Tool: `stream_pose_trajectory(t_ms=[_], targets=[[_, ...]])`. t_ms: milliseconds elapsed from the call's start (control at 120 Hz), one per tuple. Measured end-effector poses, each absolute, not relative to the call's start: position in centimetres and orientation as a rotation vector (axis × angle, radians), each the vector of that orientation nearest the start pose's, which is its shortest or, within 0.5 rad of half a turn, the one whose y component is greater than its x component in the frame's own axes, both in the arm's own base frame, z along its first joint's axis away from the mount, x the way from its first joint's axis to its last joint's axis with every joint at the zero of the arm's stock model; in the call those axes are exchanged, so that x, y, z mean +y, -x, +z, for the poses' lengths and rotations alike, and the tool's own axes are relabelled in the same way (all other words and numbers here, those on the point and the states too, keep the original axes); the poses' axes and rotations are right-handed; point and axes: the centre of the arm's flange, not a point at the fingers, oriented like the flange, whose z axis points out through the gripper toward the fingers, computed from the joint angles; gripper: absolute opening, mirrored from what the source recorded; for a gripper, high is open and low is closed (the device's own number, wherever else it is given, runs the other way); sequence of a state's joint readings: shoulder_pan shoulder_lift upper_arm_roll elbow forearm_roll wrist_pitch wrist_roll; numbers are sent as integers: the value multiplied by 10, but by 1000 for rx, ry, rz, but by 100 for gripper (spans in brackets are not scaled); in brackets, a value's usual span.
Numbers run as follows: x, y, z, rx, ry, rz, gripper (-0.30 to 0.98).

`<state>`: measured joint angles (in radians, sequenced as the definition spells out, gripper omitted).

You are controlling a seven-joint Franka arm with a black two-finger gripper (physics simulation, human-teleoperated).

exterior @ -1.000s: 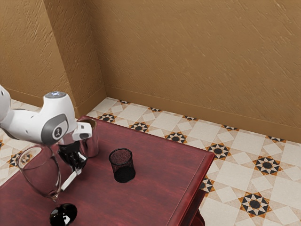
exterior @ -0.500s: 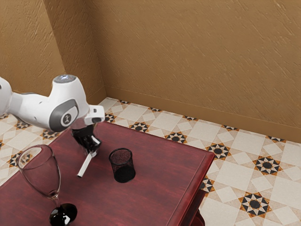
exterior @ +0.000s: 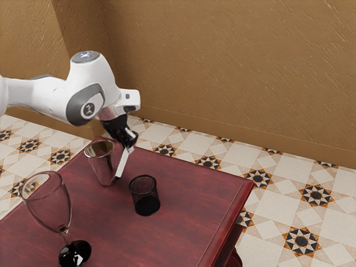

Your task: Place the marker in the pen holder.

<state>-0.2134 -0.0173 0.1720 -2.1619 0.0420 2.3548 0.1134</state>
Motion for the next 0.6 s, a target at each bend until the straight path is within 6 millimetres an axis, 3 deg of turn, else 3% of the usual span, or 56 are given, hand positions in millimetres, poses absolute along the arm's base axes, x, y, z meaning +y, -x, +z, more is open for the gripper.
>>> stream_pose_trajectory(t_ms=[67, 208, 342, 600], targets=[[-30, -549, 434, 303, 3073, -362, -4], [-48, -541, 421, 343, 3096, -436, -4], [-63, -544, 428, 395, 3100, -597, -5], [-56, -543, 417, 432, 3083, -699, -5]])
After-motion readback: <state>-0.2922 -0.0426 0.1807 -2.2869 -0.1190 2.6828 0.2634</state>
